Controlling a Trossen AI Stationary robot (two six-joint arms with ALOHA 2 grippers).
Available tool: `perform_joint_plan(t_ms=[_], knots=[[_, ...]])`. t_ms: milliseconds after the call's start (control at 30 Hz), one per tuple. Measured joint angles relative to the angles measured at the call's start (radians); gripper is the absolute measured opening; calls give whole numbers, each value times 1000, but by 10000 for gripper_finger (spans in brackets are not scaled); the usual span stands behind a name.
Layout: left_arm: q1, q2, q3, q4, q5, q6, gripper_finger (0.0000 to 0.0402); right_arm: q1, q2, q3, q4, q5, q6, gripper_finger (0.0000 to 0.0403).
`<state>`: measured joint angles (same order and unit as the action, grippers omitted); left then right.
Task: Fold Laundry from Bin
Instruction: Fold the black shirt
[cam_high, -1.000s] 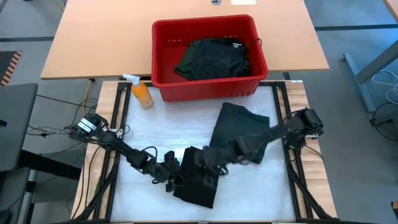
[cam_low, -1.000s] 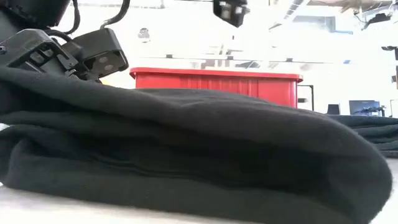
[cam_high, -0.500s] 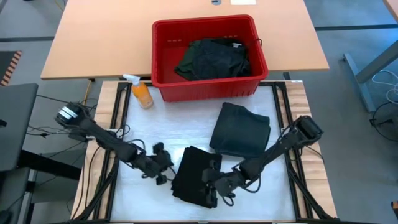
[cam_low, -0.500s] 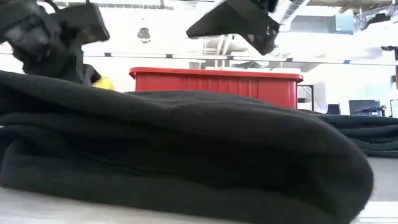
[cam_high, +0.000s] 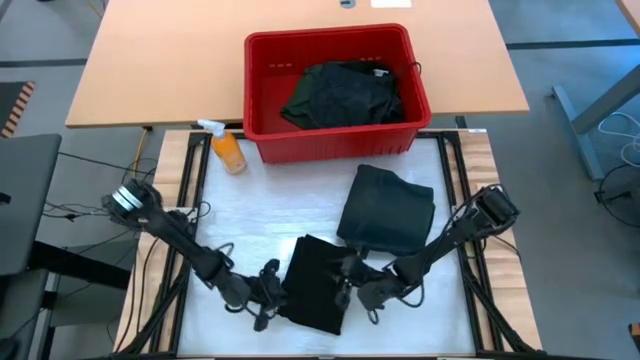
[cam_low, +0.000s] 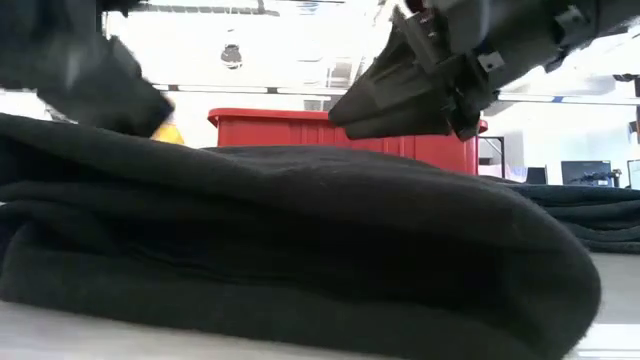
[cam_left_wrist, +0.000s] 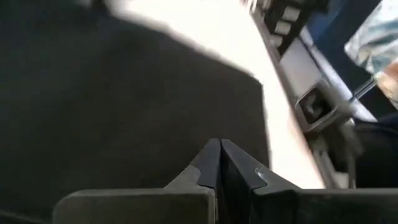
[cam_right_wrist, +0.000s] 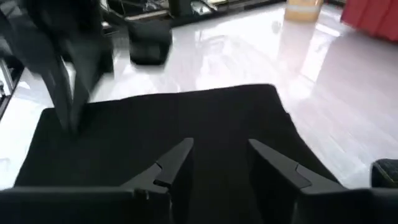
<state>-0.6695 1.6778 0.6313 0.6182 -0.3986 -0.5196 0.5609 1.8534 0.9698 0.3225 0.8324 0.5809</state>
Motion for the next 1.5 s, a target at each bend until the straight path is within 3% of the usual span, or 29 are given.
perform_joint_plan(t_ms=[167, 467, 733, 900, 1033, 1267, 1500], knots=[[6, 121, 7, 8, 65, -124, 0, 1, 0, -79, 52, 11, 8, 164], [9, 107, 2, -31, 62, -138, 0, -7, 1, -141, 41, 15, -10, 163], [8, -53, 1, -79, 65, -28, 0, -14, -83, -101, 33, 7, -180, 163], [16, -171, 2, -102, -82, 123, 0, 3, -133, -66, 47, -6, -199, 163], [113, -156, 1, -133, -157, 195, 0, 26, -84, -67, 73, -6, -134, 163], [328, -45, 1, -144, -39, 208, 0, 49, 78, -68, 204, 42, -74, 163], [417, -22, 2, -222, -7, 168, 0, 45, 194, -67, 222, 64, 14, 163]])
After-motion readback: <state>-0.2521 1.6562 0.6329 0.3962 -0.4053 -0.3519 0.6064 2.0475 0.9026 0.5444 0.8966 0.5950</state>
